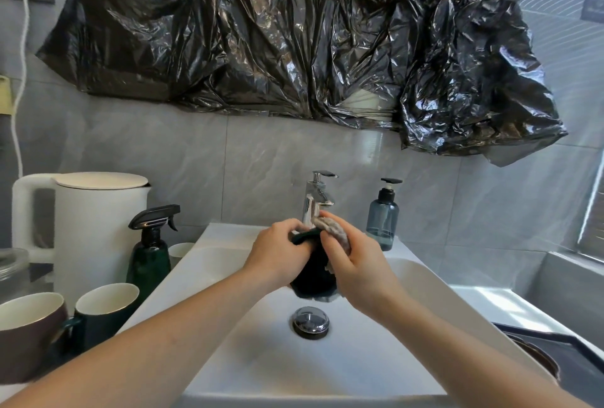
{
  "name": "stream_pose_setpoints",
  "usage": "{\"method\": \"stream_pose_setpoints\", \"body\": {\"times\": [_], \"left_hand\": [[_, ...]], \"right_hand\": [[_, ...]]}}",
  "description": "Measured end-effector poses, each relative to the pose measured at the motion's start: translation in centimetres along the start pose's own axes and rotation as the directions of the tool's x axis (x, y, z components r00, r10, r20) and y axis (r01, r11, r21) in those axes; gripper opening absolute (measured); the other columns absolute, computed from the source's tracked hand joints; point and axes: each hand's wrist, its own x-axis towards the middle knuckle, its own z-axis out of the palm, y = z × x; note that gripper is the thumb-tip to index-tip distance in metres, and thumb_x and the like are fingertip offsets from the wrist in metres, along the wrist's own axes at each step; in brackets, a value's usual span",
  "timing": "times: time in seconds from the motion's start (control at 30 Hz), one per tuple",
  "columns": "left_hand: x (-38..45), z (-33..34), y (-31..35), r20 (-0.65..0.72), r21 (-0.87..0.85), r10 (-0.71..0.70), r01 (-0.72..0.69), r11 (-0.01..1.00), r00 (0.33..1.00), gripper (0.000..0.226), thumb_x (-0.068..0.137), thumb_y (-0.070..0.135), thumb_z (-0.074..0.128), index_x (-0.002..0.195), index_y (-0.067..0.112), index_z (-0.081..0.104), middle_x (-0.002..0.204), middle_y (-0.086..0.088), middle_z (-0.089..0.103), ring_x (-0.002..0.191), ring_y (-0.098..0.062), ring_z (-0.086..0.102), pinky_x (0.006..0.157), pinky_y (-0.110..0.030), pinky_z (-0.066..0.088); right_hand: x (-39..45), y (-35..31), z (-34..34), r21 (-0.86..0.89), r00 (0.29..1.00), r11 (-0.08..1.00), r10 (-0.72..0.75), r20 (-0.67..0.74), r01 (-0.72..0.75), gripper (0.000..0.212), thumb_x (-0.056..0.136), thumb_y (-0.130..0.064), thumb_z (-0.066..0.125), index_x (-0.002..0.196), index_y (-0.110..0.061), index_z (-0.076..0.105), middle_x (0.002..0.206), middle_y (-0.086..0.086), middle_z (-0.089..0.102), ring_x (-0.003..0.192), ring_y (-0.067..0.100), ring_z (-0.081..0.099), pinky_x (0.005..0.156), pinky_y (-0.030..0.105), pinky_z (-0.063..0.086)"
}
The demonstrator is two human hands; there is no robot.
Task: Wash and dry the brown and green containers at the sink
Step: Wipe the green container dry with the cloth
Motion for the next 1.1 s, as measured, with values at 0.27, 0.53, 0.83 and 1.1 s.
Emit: {"method": "stream_pose_setpoints", "body": {"times": [0.27, 0.53, 0.83, 1.1], "left_hand": [[-1.8, -0.1, 0.7, -0.125, -0.119, -0.248, 0.234, 0.965, 0.961, 0.018, 0.105, 0.023, 0.055, 0.103, 0.017, 0.072, 0.105, -0.012, 0.073, 0.07, -0.036, 0.073, 0.04, -0.032, 0.057], [-2.8, 0.7, 0.7, -0.007, -0.255, -0.212, 0.203, 0.945, 0.977, 0.021, 0.106, 0.019, 0.053, 0.11, 0.015, 0.074, 0.1, -0.013, 0.076, 0.068, -0.036, 0.077, 0.047, -0.041, 0.061], [-1.9, -0.2, 0.6, -0.076, -0.442, -0.418, 0.346, 0.828, 0.905, 0.019, 0.109, 0.018, 0.047, 0.119, 0.013, 0.062, 0.116, -0.016, 0.068, 0.084, -0.038, 0.071, 0.05, -0.038, 0.063], [-2.0, -1.2, 0.8, 0.004, -0.601, -0.539, 0.432, 0.672, 0.843, 0.022, 0.109, 0.013, 0.044, 0.119, 0.006, 0.062, 0.107, -0.017, 0.07, 0.077, -0.031, 0.07, 0.041, -0.028, 0.056]], "right_hand": [[-3.8, -1.6, -0.7, 0.076, 0.995, 0.997, 0.026, 0.098, -0.033, 0.048, 0.11, -0.018, 0.044, 0.144, -0.052, 0.038, 0.112, -0.028, 0.068, 0.101, -0.013, 0.061, 0.09, 0.014, 0.048], [-2.2, -3.2, 0.6, 0.043, 1.0, 0.999, 0.027, -0.006, -0.027, 0.054, 0.111, -0.032, 0.04, 0.162, -0.033, 0.022, 0.159, -0.022, 0.03, 0.133, -0.025, 0.028, 0.116, 0.008, 0.025], [-3.5, -2.5, 1.3, -0.035, 0.994, 0.999, 0.023, 0.106, -0.019, 0.063, 0.11, -0.034, 0.038, 0.161, -0.05, 0.005, 0.162, -0.024, 0.032, 0.129, -0.01, 0.05, 0.106, 0.017, 0.044], [-3.8, -3.3, 2.9, -0.175, 0.984, 0.976, -0.103, 0.148, 0.128, 0.07, 0.11, -0.026, 0.036, 0.164, -0.037, -0.007, 0.169, -0.026, -0.013, 0.155, -0.006, -0.001, 0.121, 0.011, 0.019]]}}
